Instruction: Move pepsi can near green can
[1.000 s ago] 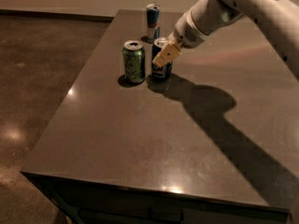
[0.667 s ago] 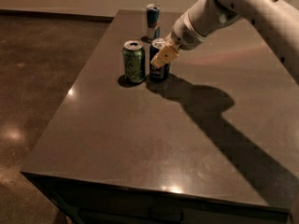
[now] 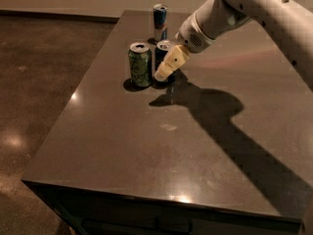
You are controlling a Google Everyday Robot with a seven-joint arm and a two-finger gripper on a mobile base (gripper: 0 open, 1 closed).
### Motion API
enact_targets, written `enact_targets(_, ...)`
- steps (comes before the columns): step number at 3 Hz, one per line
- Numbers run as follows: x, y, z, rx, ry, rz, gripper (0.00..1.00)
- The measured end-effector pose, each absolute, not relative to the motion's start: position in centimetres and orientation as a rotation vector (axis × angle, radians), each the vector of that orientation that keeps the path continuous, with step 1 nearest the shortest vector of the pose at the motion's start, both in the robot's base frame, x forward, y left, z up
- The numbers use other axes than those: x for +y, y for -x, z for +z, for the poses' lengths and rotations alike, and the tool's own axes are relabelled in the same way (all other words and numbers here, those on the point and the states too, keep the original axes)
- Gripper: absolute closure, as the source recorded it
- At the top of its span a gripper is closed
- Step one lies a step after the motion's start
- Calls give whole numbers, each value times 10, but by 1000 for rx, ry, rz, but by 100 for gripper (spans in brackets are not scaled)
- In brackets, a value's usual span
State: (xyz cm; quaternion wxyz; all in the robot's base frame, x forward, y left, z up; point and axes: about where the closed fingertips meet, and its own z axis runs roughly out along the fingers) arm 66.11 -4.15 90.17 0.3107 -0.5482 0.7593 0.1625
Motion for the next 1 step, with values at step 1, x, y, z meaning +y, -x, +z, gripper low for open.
enact_targets(1, -42, -661, 902, 2005, 1447, 429, 0)
